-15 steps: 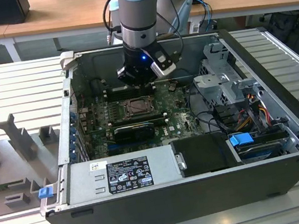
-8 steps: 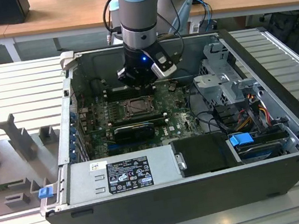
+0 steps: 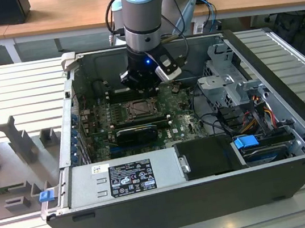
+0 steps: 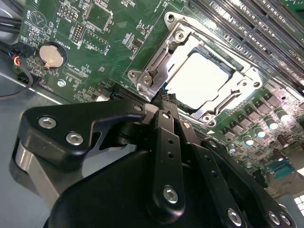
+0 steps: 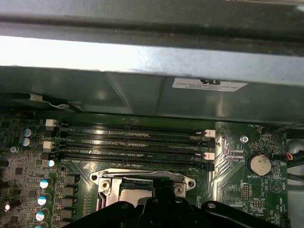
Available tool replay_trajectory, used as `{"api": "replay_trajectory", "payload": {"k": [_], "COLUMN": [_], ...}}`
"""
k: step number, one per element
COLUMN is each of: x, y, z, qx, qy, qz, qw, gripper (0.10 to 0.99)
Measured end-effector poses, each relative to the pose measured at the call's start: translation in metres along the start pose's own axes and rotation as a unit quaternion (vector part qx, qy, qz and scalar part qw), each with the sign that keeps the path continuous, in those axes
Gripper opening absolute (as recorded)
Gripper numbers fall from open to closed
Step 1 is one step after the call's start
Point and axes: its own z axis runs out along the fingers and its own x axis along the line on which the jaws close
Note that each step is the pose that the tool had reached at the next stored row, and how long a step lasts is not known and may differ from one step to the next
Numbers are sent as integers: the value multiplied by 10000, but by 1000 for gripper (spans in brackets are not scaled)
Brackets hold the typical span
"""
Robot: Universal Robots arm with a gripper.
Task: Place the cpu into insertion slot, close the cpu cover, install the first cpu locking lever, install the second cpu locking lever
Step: 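Install the second cpu locking lever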
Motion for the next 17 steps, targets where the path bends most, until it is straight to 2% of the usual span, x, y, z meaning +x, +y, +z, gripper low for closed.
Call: {"api": "replay_trajectory", "payload": {"k": [2,11,17], "x": [-1,6,5], "y": [-2,-99,-98], "z": [-11,-24,-71], "qx": [-1,-13,-13], "qy": [0,-2,-1], "qz": [-1,-1,-1], "qw": [10000,10000,10000], "gripper": [106,106,106]}}
